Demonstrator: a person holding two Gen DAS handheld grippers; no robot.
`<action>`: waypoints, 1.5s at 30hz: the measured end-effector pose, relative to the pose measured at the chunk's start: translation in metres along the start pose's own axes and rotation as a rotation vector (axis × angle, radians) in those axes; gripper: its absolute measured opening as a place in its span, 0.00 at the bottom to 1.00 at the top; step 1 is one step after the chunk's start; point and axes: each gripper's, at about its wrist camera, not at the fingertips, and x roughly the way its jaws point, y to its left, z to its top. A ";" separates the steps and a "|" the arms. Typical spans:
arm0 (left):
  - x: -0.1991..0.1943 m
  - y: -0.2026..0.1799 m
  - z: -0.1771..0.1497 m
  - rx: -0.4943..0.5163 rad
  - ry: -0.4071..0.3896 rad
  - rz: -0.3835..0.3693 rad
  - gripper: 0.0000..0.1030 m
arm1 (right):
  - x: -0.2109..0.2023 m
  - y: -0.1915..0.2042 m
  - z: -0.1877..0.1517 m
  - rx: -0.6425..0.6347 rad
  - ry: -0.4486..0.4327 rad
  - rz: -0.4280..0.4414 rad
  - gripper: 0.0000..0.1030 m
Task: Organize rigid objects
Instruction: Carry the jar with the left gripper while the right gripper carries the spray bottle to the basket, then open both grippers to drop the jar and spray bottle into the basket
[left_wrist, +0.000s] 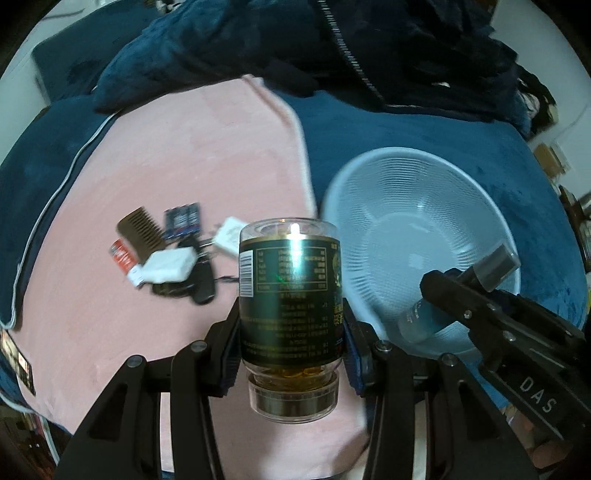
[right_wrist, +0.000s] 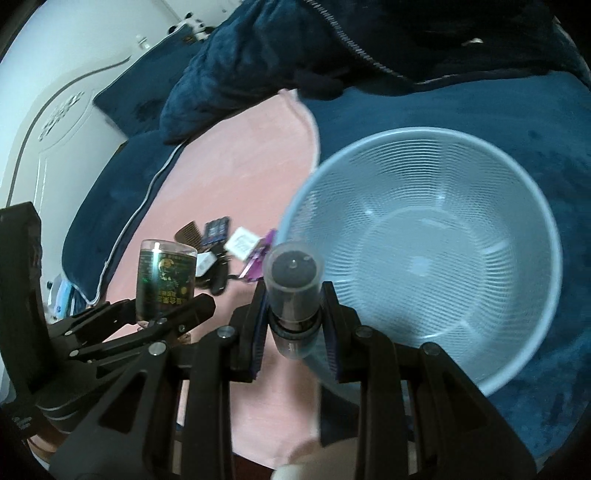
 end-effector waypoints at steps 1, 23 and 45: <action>0.001 -0.007 0.002 0.010 0.000 -0.003 0.46 | 0.001 0.005 -0.003 0.006 -0.001 -0.006 0.27; 0.038 -0.086 0.024 0.108 0.087 -0.025 0.46 | 0.033 0.071 -0.159 0.197 0.027 -0.061 0.27; 0.040 -0.052 0.039 0.039 0.077 0.001 0.96 | 0.089 0.202 -0.264 0.238 -0.001 -0.205 0.94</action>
